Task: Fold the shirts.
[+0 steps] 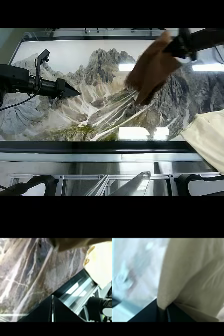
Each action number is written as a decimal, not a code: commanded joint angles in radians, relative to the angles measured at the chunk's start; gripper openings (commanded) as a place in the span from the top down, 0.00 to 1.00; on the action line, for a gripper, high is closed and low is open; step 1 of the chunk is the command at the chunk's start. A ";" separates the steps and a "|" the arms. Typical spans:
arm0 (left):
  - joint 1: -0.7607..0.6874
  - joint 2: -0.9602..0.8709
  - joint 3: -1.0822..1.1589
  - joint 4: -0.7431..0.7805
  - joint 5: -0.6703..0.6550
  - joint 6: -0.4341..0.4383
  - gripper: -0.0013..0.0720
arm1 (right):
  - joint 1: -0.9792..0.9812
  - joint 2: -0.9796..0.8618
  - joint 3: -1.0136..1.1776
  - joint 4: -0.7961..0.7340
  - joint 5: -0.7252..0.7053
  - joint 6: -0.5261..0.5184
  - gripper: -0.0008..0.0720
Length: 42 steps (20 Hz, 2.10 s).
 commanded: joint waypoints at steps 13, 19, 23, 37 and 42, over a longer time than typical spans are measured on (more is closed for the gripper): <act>0.001 0.001 0.001 0.000 0.015 0.021 0.95 | -0.380 0.076 0.003 -0.507 0.078 0.294 0.96; 0.001 0.000 0.001 0.001 0.019 0.076 0.95 | -0.580 0.320 -0.175 -0.829 0.314 0.227 0.96; 0.001 0.000 0.001 0.001 0.029 0.076 0.95 | -0.771 0.493 -0.636 -0.827 0.286 0.226 0.96; 0.001 0.000 0.001 0.000 0.053 0.075 0.96 | -0.995 0.585 -1.029 -0.993 0.048 0.129 0.63; 0.001 0.000 0.001 -0.002 0.043 0.075 0.96 | -0.995 0.586 -0.985 -0.889 0.089 0.127 0.06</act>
